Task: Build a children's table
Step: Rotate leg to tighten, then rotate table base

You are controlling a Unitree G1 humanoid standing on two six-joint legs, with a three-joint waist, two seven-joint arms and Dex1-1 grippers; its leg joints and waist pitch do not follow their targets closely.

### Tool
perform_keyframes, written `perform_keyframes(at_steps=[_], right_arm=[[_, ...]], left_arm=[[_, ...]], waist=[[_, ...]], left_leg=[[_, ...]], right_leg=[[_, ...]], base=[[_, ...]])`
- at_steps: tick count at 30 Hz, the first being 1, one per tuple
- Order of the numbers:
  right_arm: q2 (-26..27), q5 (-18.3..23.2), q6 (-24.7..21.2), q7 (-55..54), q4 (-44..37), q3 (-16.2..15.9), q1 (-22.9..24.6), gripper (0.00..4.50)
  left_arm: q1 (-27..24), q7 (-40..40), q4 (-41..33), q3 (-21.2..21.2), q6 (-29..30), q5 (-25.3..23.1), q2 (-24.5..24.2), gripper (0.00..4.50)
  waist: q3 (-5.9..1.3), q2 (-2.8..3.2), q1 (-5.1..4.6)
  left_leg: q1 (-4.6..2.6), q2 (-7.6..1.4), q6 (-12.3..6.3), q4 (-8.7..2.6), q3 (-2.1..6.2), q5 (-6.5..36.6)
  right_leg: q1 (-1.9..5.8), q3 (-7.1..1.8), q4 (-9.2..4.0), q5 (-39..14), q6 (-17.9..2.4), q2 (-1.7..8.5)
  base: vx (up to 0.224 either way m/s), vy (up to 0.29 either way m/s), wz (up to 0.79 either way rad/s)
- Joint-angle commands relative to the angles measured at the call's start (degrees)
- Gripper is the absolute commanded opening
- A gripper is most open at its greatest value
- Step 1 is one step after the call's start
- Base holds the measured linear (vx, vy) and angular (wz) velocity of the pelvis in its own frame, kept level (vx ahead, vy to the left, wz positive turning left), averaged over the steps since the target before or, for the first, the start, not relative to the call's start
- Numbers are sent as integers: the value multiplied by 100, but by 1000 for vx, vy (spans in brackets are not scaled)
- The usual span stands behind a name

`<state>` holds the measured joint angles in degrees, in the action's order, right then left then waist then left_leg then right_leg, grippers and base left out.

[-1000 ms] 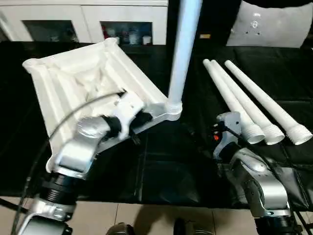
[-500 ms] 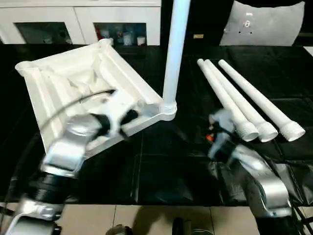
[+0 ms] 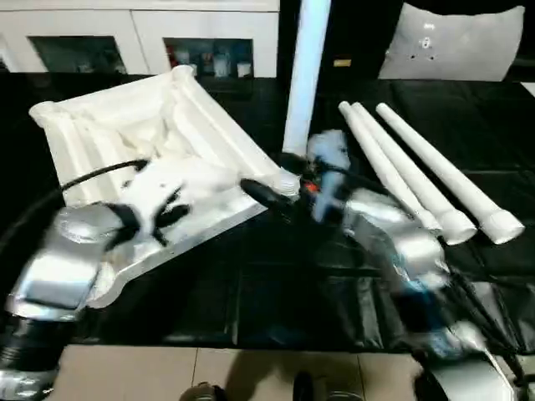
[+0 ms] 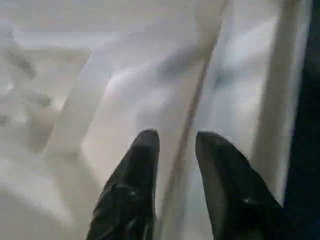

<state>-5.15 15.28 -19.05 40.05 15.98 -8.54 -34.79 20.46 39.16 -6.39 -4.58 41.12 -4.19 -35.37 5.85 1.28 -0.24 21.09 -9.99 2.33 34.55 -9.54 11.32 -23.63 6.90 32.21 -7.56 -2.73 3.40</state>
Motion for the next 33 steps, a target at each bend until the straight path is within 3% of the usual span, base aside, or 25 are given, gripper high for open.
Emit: perform_keyframes(at_steps=[1, 6, 10, 15, 16, 21, 25, 27, 31, 33], right_arm=[[85, -125, 185, -161, 339, -36, -190, 450], [526, -667, 1019, -1719, 1656, 249, -865, 450], [555, -751, 1252, -2185, 1950, 415, -990, 450], [370, -743, 1653, -2529, 2512, 744, -1186, 450], [239, -764, 1799, -2638, 2695, 840, -1242, 450], [-226, -815, 2100, -2744, 3093, 1049, -1325, 450], [-587, -923, 2270, -2625, 3216, 1086, -1234, 450], [-674, -961, 2320, -2443, 3077, 1029, -1082, 450], [-698, -903, 2294, -1777, 2504, 781, -652, 450], [-754, -805, 2115, -1206, 2019, 530, -270, 450]], left_arm=[[-28, 20, -65, 66, 68, -53, -71, 175], [-71, 44, -187, 26, 182, -34, -146, 212], [-87, 41, -224, -24, 203, -9, -194, 251], [-89, 132, -268, -83, 165, 41, -264, 302], [-86, 184, -280, -109, 153, 63, -280, 310], [-60, 260, -265, -171, 89, 92, -323, 339], [-3, 340, -239, -190, 7, 118, -410, 381], [42, 421, -177, -216, -154, 93, -492, 381], [16, 877, -67, -375, -1111, 103, -744, 420], [-27, 1332, -50, -675, -1386, 40, -1026, 426]], waist=[[-451, 50, 5], [-465, 60, 53], [-468, 49, 56], [-471, 39, 77], [-476, 59, 73], [-467, 37, 117], [-473, 38, 150], [-483, 23, 150], [-499, -5, 148], [-497, 5, 121]], left_leg=[[-72, -323, -370, -384, 130, 656], [-77, -330, -276, -391, 111, 540], [-88, -319, -181, -397, 107, 646], [-83, -310, -191, -388, 94, 700], [-89, -308, -175, -378, 90, 746], [-94, -289, -133, -351, 75, 984], [-78, -265, -143, -340, 79, 1081], [-63, -253, -186, -333, 81, 1066], [-16, -245, -342, -326, 95, 941], [-21, -275, -362, -333, 101, 916]], right_leg=[[322, -385, -292, -1779, -973, 515], [323, -413, -235, -1459, -1129, 532], [335, -416, -231, -1571, -1092, 526], [339, -421, -230, -1588, -1072, 524], [333, -419, -235, -1612, -1079, 516], [320, -421, -251, -1896, -1028, 501], [335, -401, -275, -2114, -953, 492], [347, -392, -282, -2130, -923, 488], [374, -385, -307, -2158, -876, 499], [358, -389, -287, -2099, -925, 498]], base=[[0, 0, 0], [0, 0, 0], [0, 0, 0], [0, 0, 0], [0, 0, 0], [0, 0, 0], [0, 0, 0], [0, 0, 0], [0, 0, 0], [0, 0, 0]])
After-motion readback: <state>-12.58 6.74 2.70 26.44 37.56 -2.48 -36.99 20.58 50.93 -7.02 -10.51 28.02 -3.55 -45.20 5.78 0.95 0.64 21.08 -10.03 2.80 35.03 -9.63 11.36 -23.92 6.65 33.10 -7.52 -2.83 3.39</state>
